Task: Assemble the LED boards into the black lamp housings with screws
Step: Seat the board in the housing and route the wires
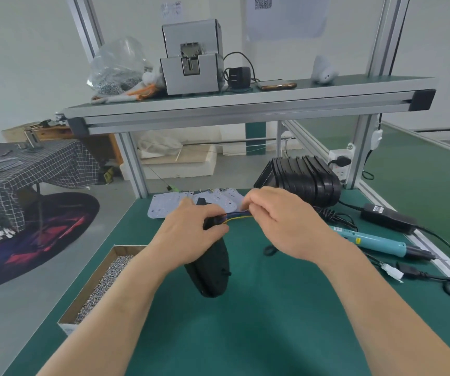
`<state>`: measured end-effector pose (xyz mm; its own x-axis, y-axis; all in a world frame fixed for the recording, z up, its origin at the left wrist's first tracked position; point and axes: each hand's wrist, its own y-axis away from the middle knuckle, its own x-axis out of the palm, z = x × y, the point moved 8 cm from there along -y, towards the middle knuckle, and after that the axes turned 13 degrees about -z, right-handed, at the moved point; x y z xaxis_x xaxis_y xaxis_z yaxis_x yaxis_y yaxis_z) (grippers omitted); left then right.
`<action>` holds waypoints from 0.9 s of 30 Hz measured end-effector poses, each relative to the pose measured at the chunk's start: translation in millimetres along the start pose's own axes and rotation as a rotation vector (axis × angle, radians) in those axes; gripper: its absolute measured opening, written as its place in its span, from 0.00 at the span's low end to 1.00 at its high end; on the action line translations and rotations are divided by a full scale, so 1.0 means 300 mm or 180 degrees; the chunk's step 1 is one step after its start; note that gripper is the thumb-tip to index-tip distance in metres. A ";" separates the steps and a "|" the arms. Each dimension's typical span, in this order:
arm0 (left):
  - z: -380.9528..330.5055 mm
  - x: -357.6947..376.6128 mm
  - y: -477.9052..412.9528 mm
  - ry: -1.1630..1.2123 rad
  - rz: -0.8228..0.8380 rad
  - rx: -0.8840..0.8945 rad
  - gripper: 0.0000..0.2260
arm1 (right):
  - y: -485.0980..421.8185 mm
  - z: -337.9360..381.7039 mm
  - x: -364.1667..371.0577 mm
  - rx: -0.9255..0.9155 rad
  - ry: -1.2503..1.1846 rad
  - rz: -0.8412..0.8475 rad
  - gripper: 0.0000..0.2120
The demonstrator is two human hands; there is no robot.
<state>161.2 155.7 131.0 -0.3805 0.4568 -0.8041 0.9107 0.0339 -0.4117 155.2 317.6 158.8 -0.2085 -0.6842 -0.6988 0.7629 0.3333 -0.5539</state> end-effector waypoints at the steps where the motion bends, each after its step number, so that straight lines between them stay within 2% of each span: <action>1: -0.015 0.007 0.000 -0.0088 -0.0004 -0.0025 0.05 | -0.003 0.015 0.019 -0.0032 0.0206 0.0234 0.10; 4: -0.065 0.021 -0.006 -0.0331 -0.0137 -0.0110 0.06 | 0.011 0.048 0.103 -0.0126 0.0788 0.0726 0.04; 6: -0.081 0.022 -0.008 -0.0421 -0.0186 -0.0149 0.06 | 0.004 0.044 0.122 -0.0175 0.1034 0.0688 0.02; 8: -0.079 0.032 -0.006 -0.0271 0.0027 -0.0088 0.07 | -0.014 0.013 0.105 -0.0106 0.0986 0.0495 0.06; 10: -0.056 0.027 0.000 0.0558 0.0308 -0.0160 0.12 | -0.026 -0.027 0.079 0.0061 0.0456 0.0276 0.09; 11: -0.040 0.012 0.007 0.1151 0.0399 -0.0380 0.16 | -0.026 -0.046 0.067 0.0128 0.0044 0.0166 0.09; 13: 0.011 -0.002 0.017 0.2020 0.0369 -0.0680 0.22 | -0.019 -0.077 0.044 0.0256 -0.0846 0.0010 0.11; 15: 0.055 0.009 0.024 0.2478 0.0230 -0.0735 0.27 | -0.007 -0.095 0.029 0.0428 -0.1590 0.0038 0.12; 17: 0.051 0.060 0.041 0.3211 0.0533 -0.0696 0.34 | 0.002 -0.100 0.024 0.0523 -0.2009 0.0164 0.14; 19: 0.018 0.102 0.043 0.3515 0.0848 -0.0545 0.36 | 0.008 -0.090 0.024 0.0489 -0.2159 0.0271 0.12; 22: -0.024 0.114 0.019 0.3750 0.0907 -0.0360 0.35 | 0.010 -0.079 0.018 0.0454 -0.2139 0.0265 0.08; 25: -0.039 0.118 0.014 0.4450 0.0860 -0.0637 0.34 | 0.013 -0.071 0.007 0.0342 -0.2032 0.0256 0.07; 27: -0.033 0.123 0.012 0.4863 0.0646 -0.0734 0.31 | 0.015 -0.063 -0.001 0.0104 -0.1650 0.0151 0.07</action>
<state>152.0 181.3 104.0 0.1358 0.9035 0.4066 0.9833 -0.0728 -0.1666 147.1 331.7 147.9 0.1507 -0.9030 -0.4024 0.7846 0.3569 -0.5070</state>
